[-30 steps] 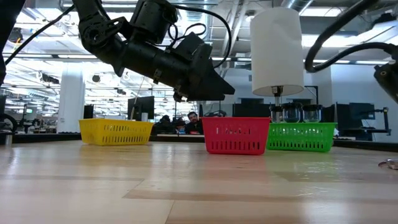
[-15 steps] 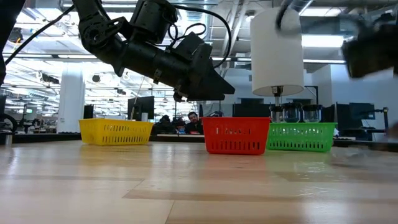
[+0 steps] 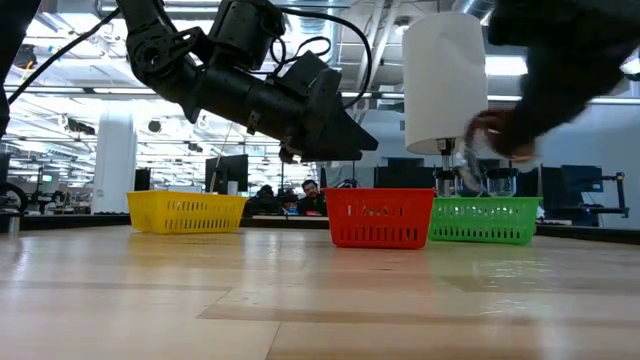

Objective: Pick & Place Office items
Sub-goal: Put the brown wristwatch into the yellow bin

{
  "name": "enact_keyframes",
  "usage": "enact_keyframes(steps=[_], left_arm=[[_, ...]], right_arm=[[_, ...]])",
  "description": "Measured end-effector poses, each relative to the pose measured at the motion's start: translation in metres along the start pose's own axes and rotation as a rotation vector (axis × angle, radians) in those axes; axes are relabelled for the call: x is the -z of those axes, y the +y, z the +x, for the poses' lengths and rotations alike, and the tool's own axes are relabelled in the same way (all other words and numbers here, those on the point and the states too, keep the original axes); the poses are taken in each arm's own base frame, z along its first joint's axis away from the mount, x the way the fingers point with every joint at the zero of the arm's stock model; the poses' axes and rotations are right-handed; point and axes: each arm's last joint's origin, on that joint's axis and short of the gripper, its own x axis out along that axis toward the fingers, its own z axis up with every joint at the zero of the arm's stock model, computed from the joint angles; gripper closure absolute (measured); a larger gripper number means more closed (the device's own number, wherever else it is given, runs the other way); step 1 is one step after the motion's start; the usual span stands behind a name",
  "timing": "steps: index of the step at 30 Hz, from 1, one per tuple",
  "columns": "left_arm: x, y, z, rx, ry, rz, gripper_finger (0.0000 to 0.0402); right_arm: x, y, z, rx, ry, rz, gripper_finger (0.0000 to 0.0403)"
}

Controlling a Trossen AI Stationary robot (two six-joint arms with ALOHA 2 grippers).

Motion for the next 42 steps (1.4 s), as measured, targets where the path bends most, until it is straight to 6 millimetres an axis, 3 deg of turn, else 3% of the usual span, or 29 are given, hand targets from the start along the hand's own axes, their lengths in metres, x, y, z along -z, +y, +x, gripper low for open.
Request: enact_keyframes(steps=[6,16,22,29,38,42], left_arm=[[-0.003,-0.004,-0.001,0.034,-0.035,-0.009,0.0189],[-0.022,-0.016,-0.006,0.265,-0.214,-0.079,0.0189],[-0.029,-0.021,-0.010,0.258,-0.311,0.104,0.0189],[-0.043,-0.032,-0.022,0.175,-0.421,0.378,0.0188],[-0.049,-0.032,-0.032,0.121,-0.263,0.438,0.0184],[-0.054,-0.032,-0.035,0.143,-0.271,0.421,0.0179]], right_arm=[[-0.012,-0.010,0.007,0.145,-0.125,-0.111,0.0389],[-0.043,-0.024,0.001,0.319,-0.347,-0.214,0.0387],[-0.065,-0.024,0.002,0.246,-0.403,-0.267,0.0386],[-0.072,-0.027,0.009,0.072,-0.336,-0.255,0.0385],[-0.075,-0.029,0.012,0.068,-0.337,-0.242,0.0386],[-0.075,-0.029,0.012,0.064,-0.337,-0.243,0.0386]])
